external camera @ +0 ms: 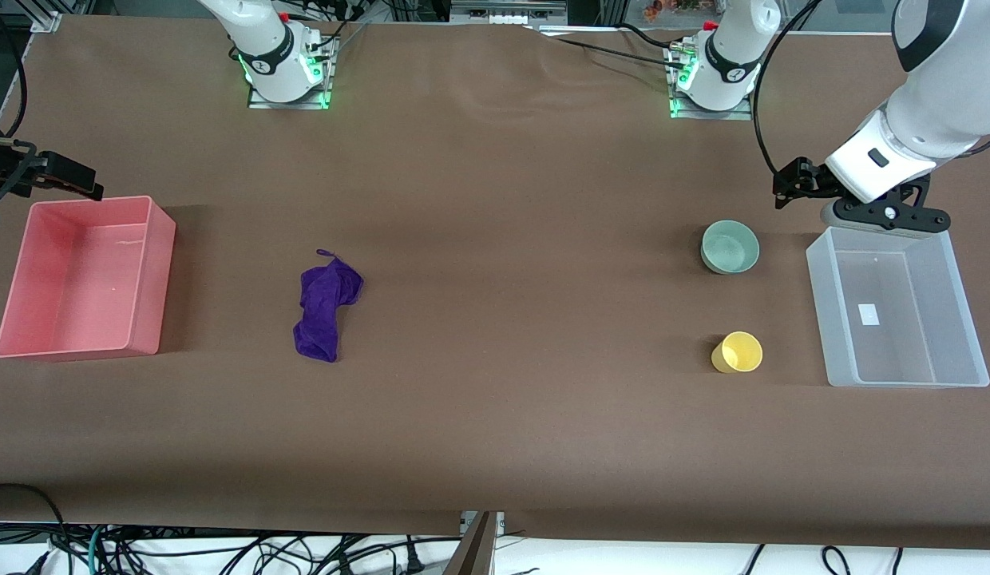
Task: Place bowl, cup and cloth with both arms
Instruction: 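Lower the left gripper to the green bowl while the right gripper reaches the cloth, then grasp the green bowl with the left gripper while the right gripper grasps the cloth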
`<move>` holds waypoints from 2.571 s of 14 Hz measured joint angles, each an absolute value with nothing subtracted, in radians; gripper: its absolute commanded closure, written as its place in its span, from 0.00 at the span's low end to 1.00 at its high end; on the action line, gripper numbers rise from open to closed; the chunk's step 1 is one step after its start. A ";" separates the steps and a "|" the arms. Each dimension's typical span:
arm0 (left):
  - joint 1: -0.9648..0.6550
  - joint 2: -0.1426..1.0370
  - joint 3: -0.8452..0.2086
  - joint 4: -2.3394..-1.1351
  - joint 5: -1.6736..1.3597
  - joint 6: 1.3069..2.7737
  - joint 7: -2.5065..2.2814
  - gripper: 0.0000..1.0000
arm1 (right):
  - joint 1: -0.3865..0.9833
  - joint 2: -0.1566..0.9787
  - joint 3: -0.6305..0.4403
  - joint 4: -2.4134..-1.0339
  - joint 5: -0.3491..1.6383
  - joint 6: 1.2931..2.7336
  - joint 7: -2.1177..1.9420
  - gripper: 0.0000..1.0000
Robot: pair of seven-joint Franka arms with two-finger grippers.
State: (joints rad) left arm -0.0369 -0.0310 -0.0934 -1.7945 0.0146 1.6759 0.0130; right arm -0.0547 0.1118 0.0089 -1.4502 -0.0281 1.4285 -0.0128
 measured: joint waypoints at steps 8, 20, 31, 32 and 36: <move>-0.035 -0.005 -0.093 -1.939 0.027 1.713 0.199 0.00 | -0.055 0.115 0.009 -1.452 -0.022 1.431 -0.013 0.00; 0.109 0.258 -0.089 -2.280 0.046 2.405 0.742 0.00 | 0.097 0.346 0.033 -1.477 0.063 1.714 0.176 0.00; 0.108 0.303 -0.107 -2.389 0.046 2.563 0.796 1.00 | 0.113 0.386 0.107 -1.891 0.061 2.277 0.365 0.00; 0.109 0.302 -0.107 -2.389 0.046 2.564 0.813 1.00 | 0.114 0.390 0.110 -1.898 0.061 2.277 0.368 0.00; 0.124 0.254 -0.106 -2.367 0.047 2.527 0.899 1.00 | 0.114 0.422 0.126 -1.919 0.061 2.277 0.370 0.00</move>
